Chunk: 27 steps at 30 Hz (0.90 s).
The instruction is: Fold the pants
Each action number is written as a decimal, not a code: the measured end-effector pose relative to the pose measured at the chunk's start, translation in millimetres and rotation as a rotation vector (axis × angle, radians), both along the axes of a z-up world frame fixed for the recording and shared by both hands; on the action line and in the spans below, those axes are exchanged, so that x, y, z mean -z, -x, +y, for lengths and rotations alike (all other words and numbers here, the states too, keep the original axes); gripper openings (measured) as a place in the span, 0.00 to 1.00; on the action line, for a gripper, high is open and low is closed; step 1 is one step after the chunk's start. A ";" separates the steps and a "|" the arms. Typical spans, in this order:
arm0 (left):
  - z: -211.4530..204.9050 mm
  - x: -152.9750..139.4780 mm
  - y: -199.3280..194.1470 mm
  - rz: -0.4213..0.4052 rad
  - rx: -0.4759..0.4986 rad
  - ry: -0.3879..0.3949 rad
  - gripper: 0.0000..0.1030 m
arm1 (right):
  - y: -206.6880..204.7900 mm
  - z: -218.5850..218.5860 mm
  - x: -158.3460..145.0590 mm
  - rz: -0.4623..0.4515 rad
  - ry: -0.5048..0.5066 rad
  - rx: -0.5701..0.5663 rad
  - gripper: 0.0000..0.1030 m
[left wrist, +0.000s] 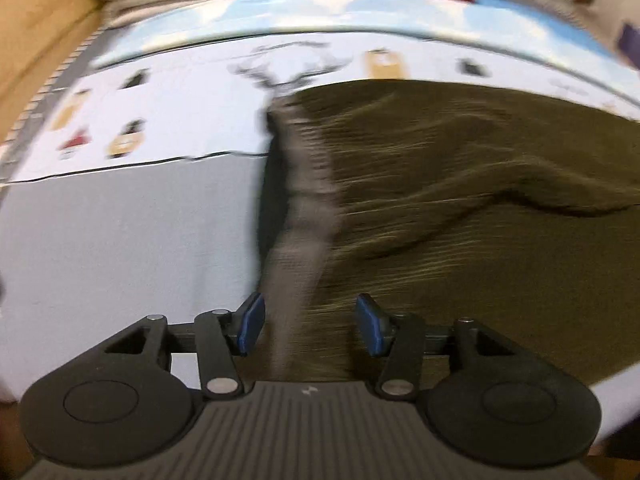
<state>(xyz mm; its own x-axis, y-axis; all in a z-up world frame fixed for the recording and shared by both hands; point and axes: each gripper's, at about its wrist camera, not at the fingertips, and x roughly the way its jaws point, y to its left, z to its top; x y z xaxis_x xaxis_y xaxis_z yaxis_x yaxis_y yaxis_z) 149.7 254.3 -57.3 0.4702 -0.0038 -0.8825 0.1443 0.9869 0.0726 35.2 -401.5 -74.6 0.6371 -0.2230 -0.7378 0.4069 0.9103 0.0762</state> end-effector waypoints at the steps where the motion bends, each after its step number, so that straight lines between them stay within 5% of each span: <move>1: -6.3 1.7 0.5 0.013 0.035 0.019 0.54 | -2.7 5.2 0.2 0.004 0.015 -0.026 0.61; 4: -20.6 26.5 -0.7 0.152 0.147 0.010 0.54 | -7.2 16.3 0.8 0.015 0.044 -0.081 0.61; 7: -26.8 64.0 2.7 0.324 0.194 -0.156 0.51 | -9.8 19.8 0.2 0.016 0.049 -0.106 0.61; 19: -21.9 7.0 -7.4 0.064 0.084 -0.023 0.56 | -13.6 20.8 -1.6 -0.033 0.037 -0.075 0.61; 27: -35.0 -9.9 -29.5 -0.064 0.002 -0.015 0.67 | -22.7 37.6 -8.3 -0.078 0.103 -0.111 0.61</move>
